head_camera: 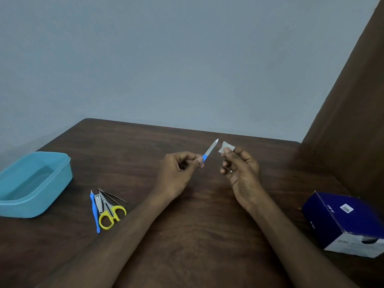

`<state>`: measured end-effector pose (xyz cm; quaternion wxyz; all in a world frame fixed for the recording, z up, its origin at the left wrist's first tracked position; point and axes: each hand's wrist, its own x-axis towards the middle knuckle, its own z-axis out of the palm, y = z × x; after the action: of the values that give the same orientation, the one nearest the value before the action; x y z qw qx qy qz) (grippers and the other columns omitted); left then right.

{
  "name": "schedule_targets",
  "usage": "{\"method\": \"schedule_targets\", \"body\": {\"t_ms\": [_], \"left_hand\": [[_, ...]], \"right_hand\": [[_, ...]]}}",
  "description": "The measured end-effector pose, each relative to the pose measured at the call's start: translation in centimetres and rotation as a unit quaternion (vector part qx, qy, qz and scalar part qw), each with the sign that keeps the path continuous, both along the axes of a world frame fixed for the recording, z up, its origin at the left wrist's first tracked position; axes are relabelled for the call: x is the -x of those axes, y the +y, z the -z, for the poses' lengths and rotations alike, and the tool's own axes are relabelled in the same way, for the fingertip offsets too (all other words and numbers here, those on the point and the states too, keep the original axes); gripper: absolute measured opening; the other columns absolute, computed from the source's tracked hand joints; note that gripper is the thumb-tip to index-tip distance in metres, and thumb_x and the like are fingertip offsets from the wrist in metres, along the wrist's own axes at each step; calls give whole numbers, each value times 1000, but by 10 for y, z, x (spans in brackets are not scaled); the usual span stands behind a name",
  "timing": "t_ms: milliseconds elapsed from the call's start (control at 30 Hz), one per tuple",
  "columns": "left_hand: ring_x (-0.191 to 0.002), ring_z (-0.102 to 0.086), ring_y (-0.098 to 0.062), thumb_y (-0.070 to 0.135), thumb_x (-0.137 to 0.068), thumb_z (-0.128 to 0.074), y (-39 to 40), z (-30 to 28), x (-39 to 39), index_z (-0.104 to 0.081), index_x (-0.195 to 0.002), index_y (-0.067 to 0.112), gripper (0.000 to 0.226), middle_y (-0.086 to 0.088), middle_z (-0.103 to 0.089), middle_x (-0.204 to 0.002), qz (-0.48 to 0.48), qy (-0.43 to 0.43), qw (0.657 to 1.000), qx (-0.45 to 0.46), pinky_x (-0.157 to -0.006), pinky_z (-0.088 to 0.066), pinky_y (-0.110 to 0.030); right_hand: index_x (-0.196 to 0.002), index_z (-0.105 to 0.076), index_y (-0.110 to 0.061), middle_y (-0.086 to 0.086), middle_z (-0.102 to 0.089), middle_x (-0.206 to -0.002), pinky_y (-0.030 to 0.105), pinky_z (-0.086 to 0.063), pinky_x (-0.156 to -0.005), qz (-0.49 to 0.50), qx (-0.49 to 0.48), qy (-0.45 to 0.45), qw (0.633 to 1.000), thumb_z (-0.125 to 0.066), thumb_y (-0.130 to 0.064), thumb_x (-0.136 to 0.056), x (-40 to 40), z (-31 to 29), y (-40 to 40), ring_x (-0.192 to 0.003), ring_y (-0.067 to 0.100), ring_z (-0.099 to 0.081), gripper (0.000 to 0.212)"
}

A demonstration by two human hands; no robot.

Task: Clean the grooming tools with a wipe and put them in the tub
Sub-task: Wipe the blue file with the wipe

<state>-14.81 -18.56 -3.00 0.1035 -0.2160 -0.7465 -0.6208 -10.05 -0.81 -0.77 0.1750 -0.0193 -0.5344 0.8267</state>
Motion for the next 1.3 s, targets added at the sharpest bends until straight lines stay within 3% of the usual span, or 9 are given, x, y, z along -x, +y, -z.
{"method": "schedule_targets", "body": {"t_ms": [133,233,333,600,700,867,1000,1100,1300], "left_hand": [[-77,-75,-7,28,-97,-78,-1,3,2,-84,-94,28,7,18,-79,-82,2,33,999,41,-67,-59,-29],[-79,-75,-10,30,-96,-79,-1,4,0,-84,-98,27,6,17,-79,-85,6,51,997,58,-72,-61,-36],[-78,-74,-11,30,-95,-80,0,4,-1,-84,-99,28,5,17,-78,-84,4,63,995,73,-71,-61,-35],[-73,-72,-4,38,-95,-80,2,6,0,-82,-96,35,4,23,-77,-83,-22,60,991,116,-65,-60,-31],[-70,-71,-1,44,-92,-79,2,7,2,-81,-94,37,7,26,-76,-83,-52,47,988,135,-64,-62,-36],[-68,-70,1,46,-91,-79,4,8,2,-80,-92,40,7,28,-75,-81,-75,45,983,161,-63,-62,-40],[-69,-71,-1,43,-92,-79,2,7,0,-81,-92,38,6,25,-76,-81,-57,53,985,152,-63,-62,-39],[-72,-72,-4,38,-92,-81,4,4,-3,-81,-92,34,4,21,-77,-81,-42,66,984,157,-66,-60,-35],[-76,-72,-5,38,-94,-80,2,7,0,-82,-95,35,4,22,-76,-82,-23,75,982,171,-68,-60,-36]], "right_hand": [[-81,-75,-12,1,-69,-74,24,-52,-58,8,-98,-30,995,-78,-6,-93,4,13,-11,-60,9,-55,14],[-92,-72,-4,6,-73,-80,25,-54,-60,15,-94,-59,994,-81,-7,-91,11,16,-10,-61,10,-58,9],[-106,-73,-2,9,-79,-90,25,-55,-60,12,-72,-62,995,-80,-6,-90,11,18,-7,-65,10,-63,18],[-98,-80,-8,9,-79,-86,24,-53,-58,14,-90,-54,994,-77,-4,-93,15,22,-6,-62,10,-60,7],[-101,-78,-8,8,-80,-87,25,-54,-57,67,-104,-41,991,-80,-6,-92,19,27,-7,-61,11,-61,10],[-90,-80,-15,2,-82,-87,23,-53,-56,179,-122,-19,976,-86,-9,-87,23,28,1,-56,10,-61,9],[-97,-80,-12,3,-83,-97,23,-53,-57,147,-48,-22,988,-83,-8,-90,24,25,-1,-57,8,-59,8],[-102,-81,-10,1,-83,-101,23,-53,-58,146,-75,-36,986,-84,-10,-90,24,25,2,-59,8,-57,12],[-102,-79,-9,-4,-76,-85,23,-45,-48,114,-78,-55,989,-75,-13,-98,19,18,5,-56,9,-55,7]]}}
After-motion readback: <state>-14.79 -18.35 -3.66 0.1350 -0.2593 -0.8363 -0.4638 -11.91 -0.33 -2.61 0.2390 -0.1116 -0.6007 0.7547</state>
